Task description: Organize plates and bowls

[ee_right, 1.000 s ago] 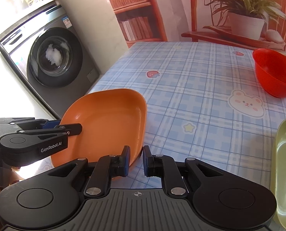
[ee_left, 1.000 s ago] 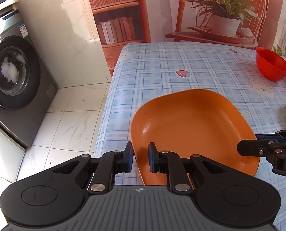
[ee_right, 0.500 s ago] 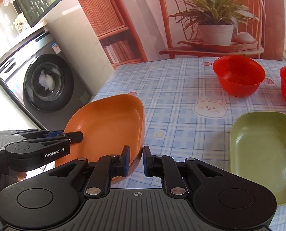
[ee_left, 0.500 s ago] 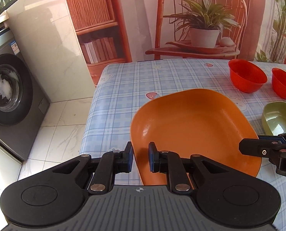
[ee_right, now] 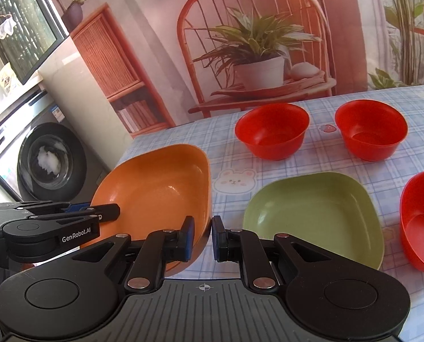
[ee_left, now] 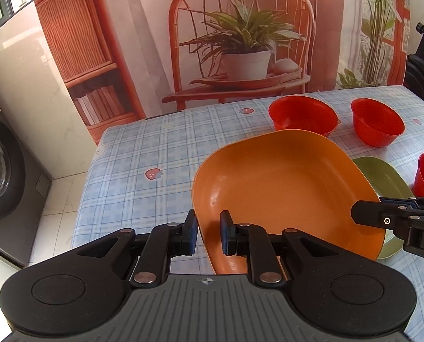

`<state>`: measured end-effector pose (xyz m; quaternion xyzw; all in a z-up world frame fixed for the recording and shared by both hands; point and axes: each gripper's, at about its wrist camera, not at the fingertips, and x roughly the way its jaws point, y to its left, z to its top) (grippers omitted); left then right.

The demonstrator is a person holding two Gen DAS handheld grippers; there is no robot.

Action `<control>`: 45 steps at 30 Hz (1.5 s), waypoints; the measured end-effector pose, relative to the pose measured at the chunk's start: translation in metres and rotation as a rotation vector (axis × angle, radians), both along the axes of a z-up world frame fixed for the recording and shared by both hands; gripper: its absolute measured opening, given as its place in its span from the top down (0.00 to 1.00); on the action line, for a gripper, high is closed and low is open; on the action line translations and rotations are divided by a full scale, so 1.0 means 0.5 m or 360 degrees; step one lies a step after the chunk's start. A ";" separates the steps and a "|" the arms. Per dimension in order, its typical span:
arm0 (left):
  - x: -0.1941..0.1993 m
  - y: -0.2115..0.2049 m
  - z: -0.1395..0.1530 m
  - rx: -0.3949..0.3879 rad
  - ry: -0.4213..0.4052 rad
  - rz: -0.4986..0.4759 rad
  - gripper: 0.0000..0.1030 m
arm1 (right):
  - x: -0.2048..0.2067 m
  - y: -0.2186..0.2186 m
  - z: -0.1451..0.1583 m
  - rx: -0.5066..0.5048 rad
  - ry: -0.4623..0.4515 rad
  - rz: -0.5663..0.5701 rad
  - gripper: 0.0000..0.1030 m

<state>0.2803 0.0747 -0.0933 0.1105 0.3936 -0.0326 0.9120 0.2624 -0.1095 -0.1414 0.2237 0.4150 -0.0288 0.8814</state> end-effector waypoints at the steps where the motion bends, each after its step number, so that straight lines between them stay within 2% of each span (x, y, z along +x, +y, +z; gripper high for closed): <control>1: 0.001 -0.013 -0.002 0.0003 0.0002 -0.0017 0.83 | -0.007 -0.009 -0.002 -0.0001 0.0005 -0.0014 0.87; 18: 0.043 -0.170 -0.066 -0.0054 0.0104 -0.0197 0.83 | -0.089 -0.178 -0.040 0.0008 0.0070 -0.0241 0.87; 34: 0.062 -0.214 -0.104 0.0000 0.0143 -0.0276 0.83 | -0.102 -0.202 -0.074 -0.0060 0.0127 -0.0309 0.87; 39: 0.062 -0.221 -0.106 0.0046 0.0129 -0.0300 0.81 | -0.101 -0.205 -0.078 -0.0061 0.0134 -0.0314 0.87; 45: 0.064 -0.213 -0.101 0.0031 0.0135 -0.0277 0.80 | -0.103 -0.199 -0.074 -0.0097 0.0131 -0.0313 0.86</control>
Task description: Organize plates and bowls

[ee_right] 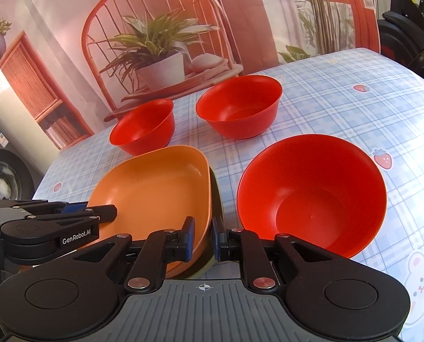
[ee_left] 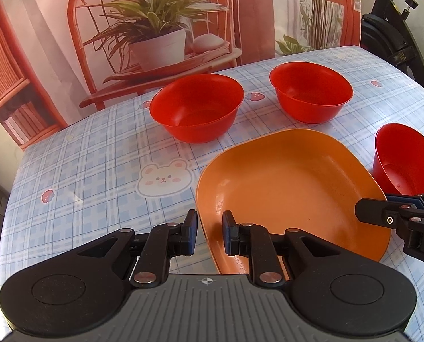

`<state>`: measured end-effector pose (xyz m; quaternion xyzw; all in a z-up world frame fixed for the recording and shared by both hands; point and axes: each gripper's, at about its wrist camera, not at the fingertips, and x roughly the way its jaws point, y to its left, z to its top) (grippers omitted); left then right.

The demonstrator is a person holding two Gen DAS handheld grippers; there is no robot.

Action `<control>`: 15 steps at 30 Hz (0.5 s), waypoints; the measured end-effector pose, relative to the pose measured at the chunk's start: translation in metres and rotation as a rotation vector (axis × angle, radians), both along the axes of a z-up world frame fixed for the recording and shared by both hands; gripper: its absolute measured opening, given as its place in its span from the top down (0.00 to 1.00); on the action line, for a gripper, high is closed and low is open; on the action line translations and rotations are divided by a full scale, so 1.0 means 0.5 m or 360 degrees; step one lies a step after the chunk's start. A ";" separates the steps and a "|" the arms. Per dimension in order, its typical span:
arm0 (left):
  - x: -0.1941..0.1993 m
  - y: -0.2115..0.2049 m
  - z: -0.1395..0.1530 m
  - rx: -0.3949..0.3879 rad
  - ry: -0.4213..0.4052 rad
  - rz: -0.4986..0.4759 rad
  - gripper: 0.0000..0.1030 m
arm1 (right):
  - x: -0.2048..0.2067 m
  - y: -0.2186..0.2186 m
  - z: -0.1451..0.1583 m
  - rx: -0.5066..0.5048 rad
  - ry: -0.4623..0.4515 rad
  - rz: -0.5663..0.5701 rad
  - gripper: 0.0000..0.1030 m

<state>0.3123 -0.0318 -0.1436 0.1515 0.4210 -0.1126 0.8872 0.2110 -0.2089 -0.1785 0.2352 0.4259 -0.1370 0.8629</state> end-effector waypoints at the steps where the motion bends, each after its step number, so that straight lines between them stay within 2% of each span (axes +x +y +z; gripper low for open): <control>1: -0.003 0.002 0.002 -0.0005 -0.0008 0.0006 0.80 | -0.002 0.002 0.002 -0.0007 -0.0006 -0.0002 0.84; 6: -0.012 0.011 0.005 -0.0014 -0.0003 0.0030 0.78 | -0.005 0.015 0.013 -0.0067 -0.0016 0.0018 0.74; 15: -0.043 0.014 0.016 -0.0044 -0.0027 0.0084 0.76 | -0.028 0.029 0.027 -0.0141 -0.0022 0.0054 0.74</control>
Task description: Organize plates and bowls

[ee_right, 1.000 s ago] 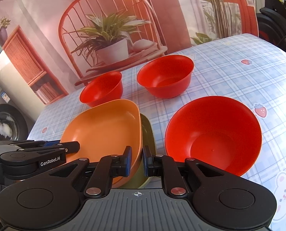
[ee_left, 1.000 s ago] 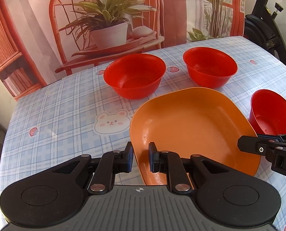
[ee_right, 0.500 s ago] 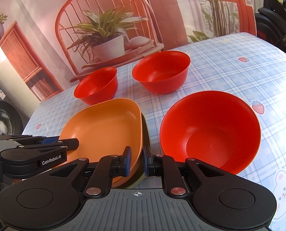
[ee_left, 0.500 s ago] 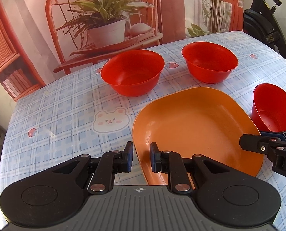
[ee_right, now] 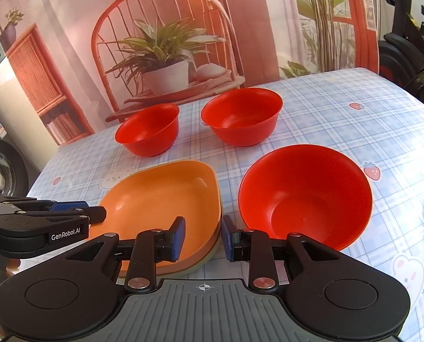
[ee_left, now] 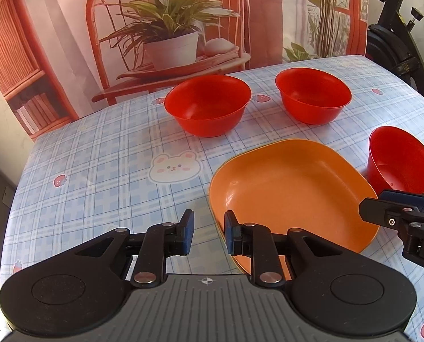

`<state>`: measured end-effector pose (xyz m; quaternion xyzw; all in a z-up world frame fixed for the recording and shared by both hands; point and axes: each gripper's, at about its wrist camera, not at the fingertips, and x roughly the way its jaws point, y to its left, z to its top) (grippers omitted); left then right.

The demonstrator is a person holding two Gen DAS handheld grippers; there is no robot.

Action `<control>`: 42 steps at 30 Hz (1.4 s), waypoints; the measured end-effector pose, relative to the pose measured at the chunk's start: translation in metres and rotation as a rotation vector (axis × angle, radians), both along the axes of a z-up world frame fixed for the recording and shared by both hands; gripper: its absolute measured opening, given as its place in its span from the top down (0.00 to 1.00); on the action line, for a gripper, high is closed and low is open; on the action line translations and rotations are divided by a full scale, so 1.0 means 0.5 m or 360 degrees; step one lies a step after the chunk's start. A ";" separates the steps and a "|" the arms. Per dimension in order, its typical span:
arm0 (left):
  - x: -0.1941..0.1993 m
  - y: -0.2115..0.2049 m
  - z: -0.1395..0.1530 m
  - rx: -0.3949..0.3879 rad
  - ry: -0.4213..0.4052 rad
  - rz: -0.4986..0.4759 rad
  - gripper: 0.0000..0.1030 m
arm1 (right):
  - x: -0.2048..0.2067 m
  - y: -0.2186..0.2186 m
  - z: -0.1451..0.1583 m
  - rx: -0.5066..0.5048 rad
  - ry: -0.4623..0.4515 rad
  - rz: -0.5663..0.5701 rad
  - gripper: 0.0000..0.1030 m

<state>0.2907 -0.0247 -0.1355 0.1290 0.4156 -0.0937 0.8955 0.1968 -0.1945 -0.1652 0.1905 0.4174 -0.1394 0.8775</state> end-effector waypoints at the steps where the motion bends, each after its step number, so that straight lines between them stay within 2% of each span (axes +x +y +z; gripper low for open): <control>1: -0.003 0.000 0.001 -0.0002 -0.0007 0.0005 0.75 | -0.003 0.003 0.002 -0.0006 -0.0001 0.0007 0.74; 11: -0.033 0.022 0.011 -0.0077 -0.0060 0.0088 0.72 | -0.013 0.025 -0.014 -0.0014 0.0045 0.0049 0.74; 16: -0.030 0.031 -0.003 -0.0042 -0.0036 0.0118 0.72 | -0.012 0.026 -0.017 -0.0011 0.0052 0.0046 0.74; 18: -0.027 0.038 -0.002 -0.0067 -0.0024 0.0137 0.72 | -0.011 0.024 -0.016 -0.0005 0.0055 0.0043 0.74; 22: -0.027 0.050 0.034 -0.0166 -0.0057 0.0155 0.72 | -0.015 0.013 0.005 0.0022 0.0001 0.0030 0.74; 26: -0.033 0.039 0.088 -0.0257 -0.0156 0.0149 0.72 | -0.029 -0.011 0.054 0.0028 -0.0137 -0.0006 0.74; 29: -0.036 0.011 0.124 -0.0315 -0.0208 0.0103 0.71 | -0.046 -0.039 0.085 0.0001 -0.0211 -0.0062 0.74; 32: -0.040 -0.036 0.150 -0.0350 -0.0225 0.0025 0.71 | -0.071 -0.077 0.116 -0.0092 -0.0283 -0.0121 0.74; 38: -0.051 -0.168 0.187 -0.0302 -0.0303 -0.0191 0.71 | -0.151 -0.186 0.154 -0.0240 -0.0382 -0.0361 0.73; 42: -0.042 -0.255 0.207 -0.0317 -0.0344 -0.0304 0.71 | -0.213 -0.273 0.169 -0.0289 -0.0430 -0.0545 0.73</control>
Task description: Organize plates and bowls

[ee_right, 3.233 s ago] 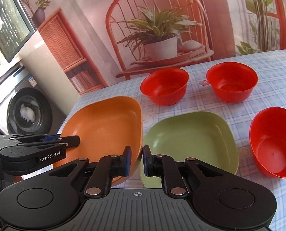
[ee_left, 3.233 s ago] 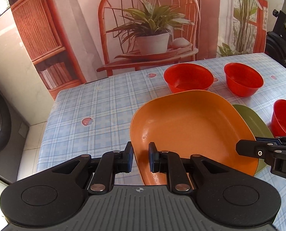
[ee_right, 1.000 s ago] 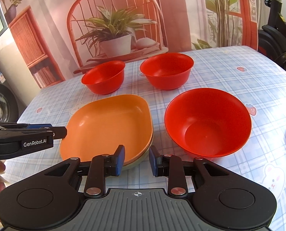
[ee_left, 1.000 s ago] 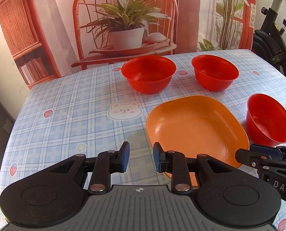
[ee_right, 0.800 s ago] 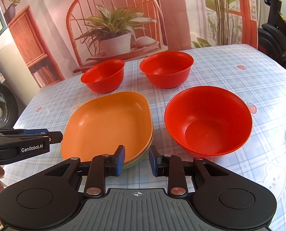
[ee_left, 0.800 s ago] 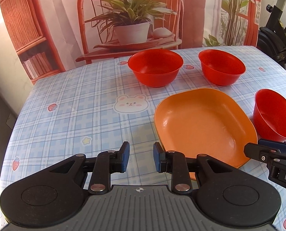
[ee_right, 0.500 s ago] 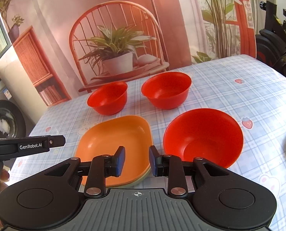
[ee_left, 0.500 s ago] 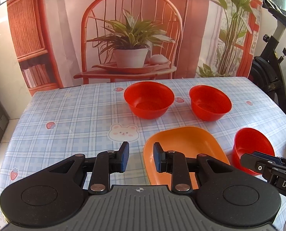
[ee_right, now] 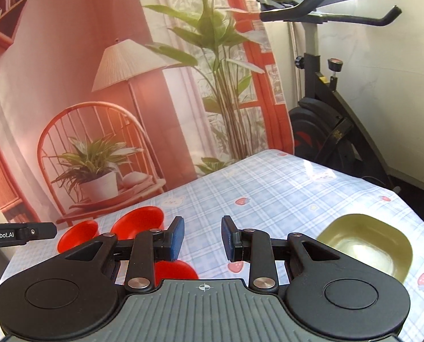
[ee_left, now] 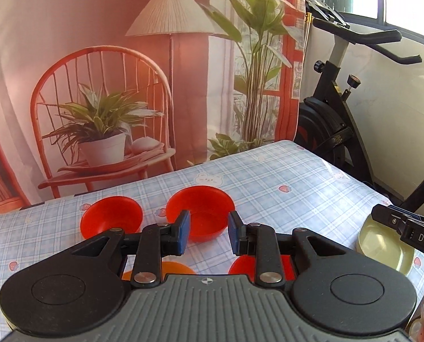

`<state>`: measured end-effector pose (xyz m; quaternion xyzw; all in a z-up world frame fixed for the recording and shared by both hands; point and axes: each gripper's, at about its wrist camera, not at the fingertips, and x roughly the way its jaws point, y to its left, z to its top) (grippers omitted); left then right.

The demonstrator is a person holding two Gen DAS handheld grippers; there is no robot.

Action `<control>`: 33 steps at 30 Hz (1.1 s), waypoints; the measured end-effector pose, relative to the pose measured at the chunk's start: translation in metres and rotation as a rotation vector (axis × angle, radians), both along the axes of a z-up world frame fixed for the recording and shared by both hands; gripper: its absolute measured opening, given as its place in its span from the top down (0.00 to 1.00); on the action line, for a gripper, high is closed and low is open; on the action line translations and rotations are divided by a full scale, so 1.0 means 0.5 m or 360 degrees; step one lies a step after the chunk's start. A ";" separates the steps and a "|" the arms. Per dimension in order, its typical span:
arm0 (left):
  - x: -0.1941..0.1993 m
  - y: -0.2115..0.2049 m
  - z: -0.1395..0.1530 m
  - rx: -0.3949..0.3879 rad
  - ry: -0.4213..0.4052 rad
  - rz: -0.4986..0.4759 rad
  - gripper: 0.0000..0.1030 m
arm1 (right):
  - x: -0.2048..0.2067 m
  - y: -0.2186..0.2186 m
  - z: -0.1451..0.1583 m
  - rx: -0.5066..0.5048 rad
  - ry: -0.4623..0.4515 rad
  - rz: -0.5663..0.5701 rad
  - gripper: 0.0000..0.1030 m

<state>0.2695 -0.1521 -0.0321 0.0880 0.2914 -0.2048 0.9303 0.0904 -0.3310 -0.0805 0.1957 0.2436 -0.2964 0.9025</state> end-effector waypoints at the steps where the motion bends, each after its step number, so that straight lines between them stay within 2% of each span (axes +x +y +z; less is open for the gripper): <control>1: 0.000 -0.024 0.003 -0.0001 -0.0016 -0.0027 0.71 | -0.018 -0.022 0.002 -0.0014 -0.0006 -0.0049 0.73; 6: 0.005 -0.141 -0.018 -0.0003 -0.0060 -0.0176 0.71 | -0.113 -0.130 -0.016 -0.0029 -0.0015 -0.0318 0.73; 12: 0.016 -0.267 -0.093 -0.0011 0.0032 -0.0317 0.71 | -0.196 -0.217 -0.081 0.0016 0.0072 -0.0577 0.73; 15: 0.012 -0.319 -0.143 -0.0016 0.0135 -0.0371 0.71 | -0.215 -0.239 -0.115 0.0053 0.0124 -0.0658 0.73; 22: -0.004 -0.402 -0.245 -0.0013 0.0309 -0.0502 0.68 | -0.240 -0.268 -0.168 0.0092 0.0206 -0.0753 0.72; 25: -0.008 -0.426 -0.275 0.0024 0.0325 -0.0529 0.68 | -0.243 -0.277 -0.183 0.0119 0.0219 -0.0757 0.72; 33: -0.007 -0.451 -0.313 0.0075 0.0393 -0.0566 0.67 | -0.243 -0.290 -0.210 0.0201 0.0221 -0.0736 0.72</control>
